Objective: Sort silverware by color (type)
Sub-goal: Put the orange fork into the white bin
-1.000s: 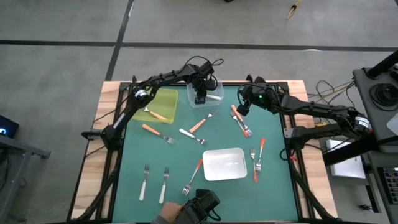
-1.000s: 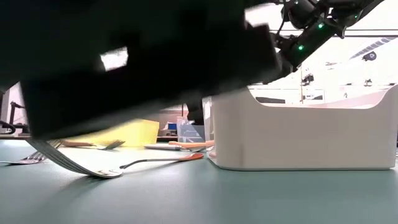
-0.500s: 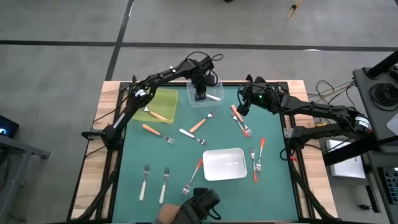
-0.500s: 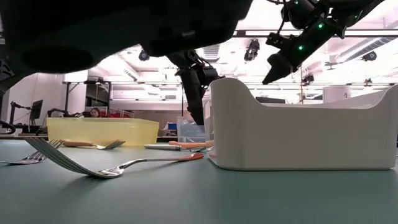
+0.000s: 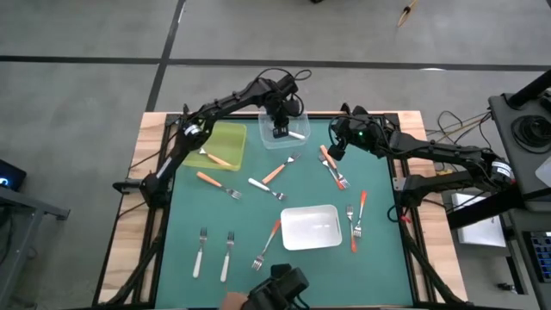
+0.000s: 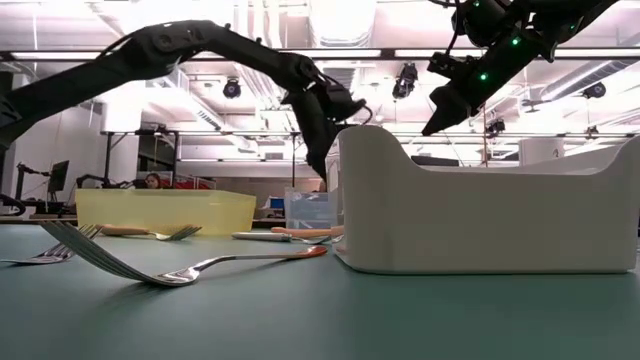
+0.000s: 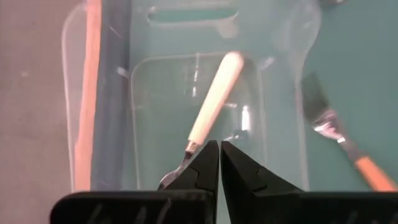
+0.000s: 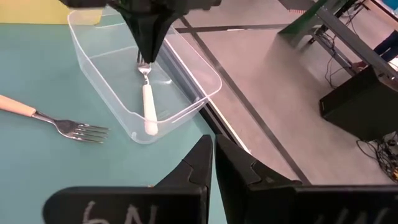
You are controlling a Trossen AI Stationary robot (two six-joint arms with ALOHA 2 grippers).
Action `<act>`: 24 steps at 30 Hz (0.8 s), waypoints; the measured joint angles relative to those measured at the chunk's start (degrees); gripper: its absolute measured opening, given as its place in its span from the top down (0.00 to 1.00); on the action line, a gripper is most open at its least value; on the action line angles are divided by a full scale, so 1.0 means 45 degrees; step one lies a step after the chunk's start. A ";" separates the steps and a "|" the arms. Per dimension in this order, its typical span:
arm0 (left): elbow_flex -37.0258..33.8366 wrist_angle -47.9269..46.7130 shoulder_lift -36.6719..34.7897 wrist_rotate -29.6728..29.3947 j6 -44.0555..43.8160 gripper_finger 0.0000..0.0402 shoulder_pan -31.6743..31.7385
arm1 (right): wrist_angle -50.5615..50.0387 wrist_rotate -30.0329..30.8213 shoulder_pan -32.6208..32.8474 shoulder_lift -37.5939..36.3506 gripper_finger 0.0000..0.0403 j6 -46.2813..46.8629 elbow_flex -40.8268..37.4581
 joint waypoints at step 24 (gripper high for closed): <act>-0.5456 0.2050 -0.4887 0.1945 -0.2536 1.00 -0.0620 | -0.0385 -0.0008 0.0005 0.0000 0.97 0.0322 0.0000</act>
